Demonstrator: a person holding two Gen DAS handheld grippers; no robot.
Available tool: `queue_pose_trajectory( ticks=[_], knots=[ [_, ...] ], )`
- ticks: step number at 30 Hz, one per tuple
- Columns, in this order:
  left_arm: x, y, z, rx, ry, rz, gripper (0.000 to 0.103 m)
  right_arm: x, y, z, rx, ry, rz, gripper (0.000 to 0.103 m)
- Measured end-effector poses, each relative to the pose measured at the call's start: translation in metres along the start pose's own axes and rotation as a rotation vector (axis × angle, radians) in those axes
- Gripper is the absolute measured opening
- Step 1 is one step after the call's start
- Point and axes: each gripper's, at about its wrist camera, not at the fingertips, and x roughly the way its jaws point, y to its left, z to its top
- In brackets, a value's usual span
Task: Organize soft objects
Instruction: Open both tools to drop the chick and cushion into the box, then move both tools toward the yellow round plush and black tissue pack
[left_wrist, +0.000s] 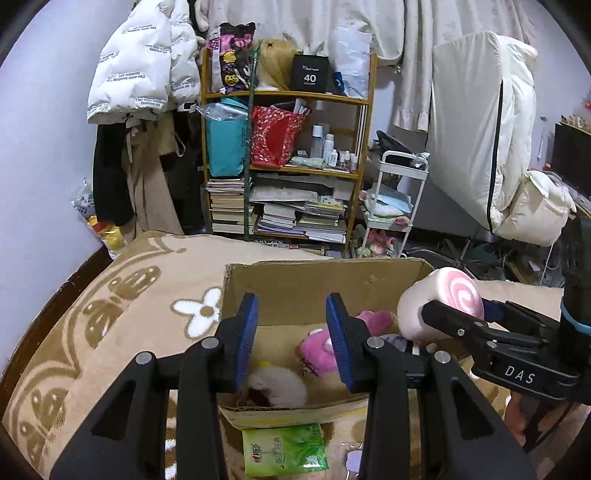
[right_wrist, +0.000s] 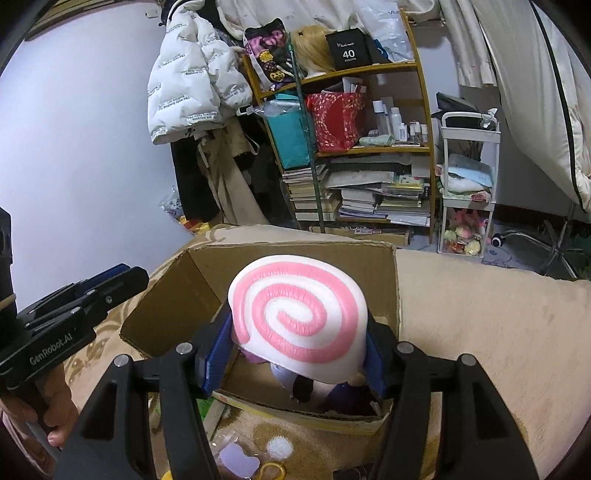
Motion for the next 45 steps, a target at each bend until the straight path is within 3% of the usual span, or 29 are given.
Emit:
queue_pose_trajectory(
  ticks=[5,7,19,22,35,45],
  knots=[
    [0.001,-0.004,-0.003,0.014,0.026,0.016,0.038,0.001,-0.002,-0.001,0.012,0.014,0.000,0.071],
    [-0.001,-0.003,-0.004,0.010,0.036,0.024,0.051,-0.001,-0.003,-0.002,0.021,0.016,0.003,0.073],
    [-0.024,0.001,-0.012,-0.028,0.043,0.066,0.091,-0.027,-0.011,0.003,0.078,-0.039,0.005,0.103],
    [-0.033,0.000,-0.015,-0.028,0.040,0.090,0.098,-0.035,-0.014,0.005,0.093,-0.039,0.004,0.103],
    [-0.066,-0.013,-0.032,-0.038,0.114,0.097,0.100,-0.076,-0.019,-0.008,0.109,-0.008,-0.040,0.103],
    [-0.090,-0.025,-0.047,-0.028,0.153,0.097,0.100,-0.100,-0.014,-0.026,0.108,0.019,-0.028,0.103]
  ],
)
